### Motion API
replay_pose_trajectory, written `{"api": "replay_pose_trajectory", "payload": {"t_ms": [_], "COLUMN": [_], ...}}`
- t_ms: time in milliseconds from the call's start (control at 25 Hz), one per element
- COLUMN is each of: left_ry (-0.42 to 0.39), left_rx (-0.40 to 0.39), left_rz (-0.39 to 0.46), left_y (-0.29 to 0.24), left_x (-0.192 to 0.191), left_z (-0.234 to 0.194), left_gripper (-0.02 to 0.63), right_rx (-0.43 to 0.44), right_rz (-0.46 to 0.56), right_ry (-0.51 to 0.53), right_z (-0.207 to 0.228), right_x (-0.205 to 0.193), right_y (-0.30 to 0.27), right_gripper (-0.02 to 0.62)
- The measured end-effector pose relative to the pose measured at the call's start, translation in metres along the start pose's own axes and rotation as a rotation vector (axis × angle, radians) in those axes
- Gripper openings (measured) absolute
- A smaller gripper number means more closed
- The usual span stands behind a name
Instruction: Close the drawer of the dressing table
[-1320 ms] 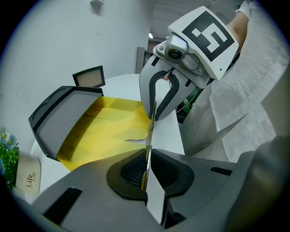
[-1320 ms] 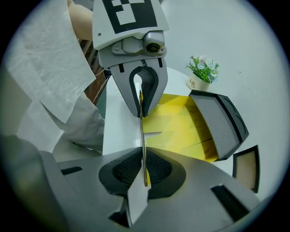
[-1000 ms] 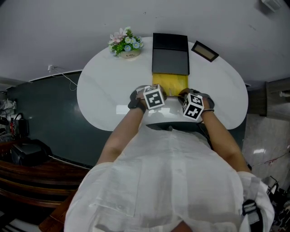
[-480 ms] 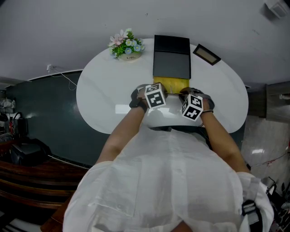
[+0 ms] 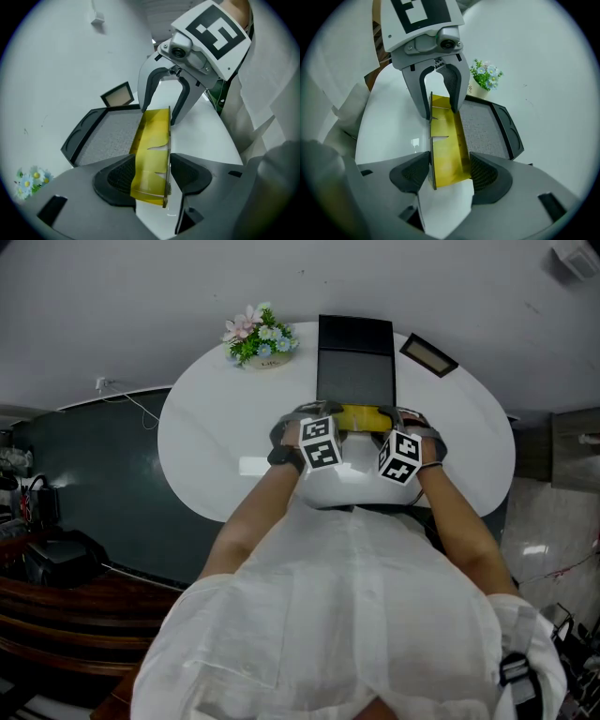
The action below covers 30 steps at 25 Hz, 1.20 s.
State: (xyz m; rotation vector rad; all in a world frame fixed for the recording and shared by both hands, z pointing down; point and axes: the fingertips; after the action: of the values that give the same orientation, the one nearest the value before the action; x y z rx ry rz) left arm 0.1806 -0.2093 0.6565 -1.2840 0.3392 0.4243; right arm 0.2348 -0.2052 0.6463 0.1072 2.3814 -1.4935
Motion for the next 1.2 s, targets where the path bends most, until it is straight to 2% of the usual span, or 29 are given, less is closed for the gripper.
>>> {"api": "replay_pose_trajectory", "payload": {"t_ms": [80, 160, 360, 600, 720, 920, 1120, 1200], "left_ry": [-0.016, -0.017, -0.009, 0.014, 0.013, 0.017, 0.049, 0.051], "left_rx": [0.027, 0.034, -0.004, -0.047, -0.048, -0.03, 0.003, 0.004], "left_rz": [-0.002, -0.006, -0.025, -0.048, -0.053, -0.054, -0.052, -0.053], "left_y": [0.0, -0.001, -0.003, -0.007, -0.009, -0.008, -0.007, -0.007], "left_x": [0.0, -0.001, -0.001, -0.006, -0.007, -0.007, -0.007, -0.008], "left_z": [-0.008, -0.015, -0.028, -0.037, -0.04, -0.048, -0.057, -0.059], "left_gripper": [0.286, 0.319, 0.328, 0.325, 0.31, 0.258, 0.168, 0.158], "right_rx": [0.029, 0.06, 0.118, 0.15, 0.156, 0.139, 0.104, 0.101], "right_rz": [0.001, -0.005, -0.037, -0.056, -0.061, -0.064, -0.057, -0.057], "right_ry": [-0.002, 0.003, 0.008, -0.021, -0.01, -0.013, -0.045, -0.052], "right_z": [0.005, 0.008, 0.02, 0.029, 0.03, 0.035, 0.044, 0.045], "right_x": [0.0, 0.001, 0.001, 0.004, 0.005, 0.006, 0.006, 0.006], "right_y": [-0.002, -0.005, -0.013, -0.019, -0.021, -0.023, -0.024, -0.025], "right_gripper": [0.265, 0.276, 0.281, 0.281, 0.276, 0.201, 0.11, 0.103]}}
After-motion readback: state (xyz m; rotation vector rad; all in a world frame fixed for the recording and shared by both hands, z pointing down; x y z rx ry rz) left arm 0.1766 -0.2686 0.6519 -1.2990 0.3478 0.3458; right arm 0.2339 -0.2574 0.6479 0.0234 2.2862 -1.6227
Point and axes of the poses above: the fingertips, and each gripper's own axes: y backward along the fingers, z to its right, x out of its top, and after that the axes turned 3 degrees about -y, right-handed
